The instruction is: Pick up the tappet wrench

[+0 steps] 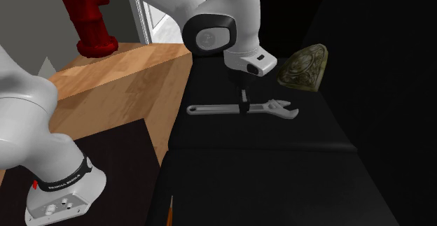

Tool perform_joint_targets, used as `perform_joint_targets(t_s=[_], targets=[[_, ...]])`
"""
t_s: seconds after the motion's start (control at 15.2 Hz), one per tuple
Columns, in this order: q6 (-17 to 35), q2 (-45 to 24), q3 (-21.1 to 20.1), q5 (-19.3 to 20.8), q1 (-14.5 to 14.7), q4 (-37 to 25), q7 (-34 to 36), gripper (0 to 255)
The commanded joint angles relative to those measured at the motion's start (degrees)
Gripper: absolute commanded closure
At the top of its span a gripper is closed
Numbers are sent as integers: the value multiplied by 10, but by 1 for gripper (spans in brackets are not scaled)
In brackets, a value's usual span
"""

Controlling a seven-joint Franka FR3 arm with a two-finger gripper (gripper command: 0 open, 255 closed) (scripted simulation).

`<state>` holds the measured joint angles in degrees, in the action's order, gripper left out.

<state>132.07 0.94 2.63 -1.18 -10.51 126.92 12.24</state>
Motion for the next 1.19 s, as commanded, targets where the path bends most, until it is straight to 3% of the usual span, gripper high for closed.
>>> perform_joint_targets(t_s=[0.0, 0.4, 1.12], targets=[[1, -2, -2, -1, 1, 2, 0, 255], [2, -3, -1, -1, 1, 2, 0, 255], [-82, 33, -2, 2, 1, -46, 3, 255]])
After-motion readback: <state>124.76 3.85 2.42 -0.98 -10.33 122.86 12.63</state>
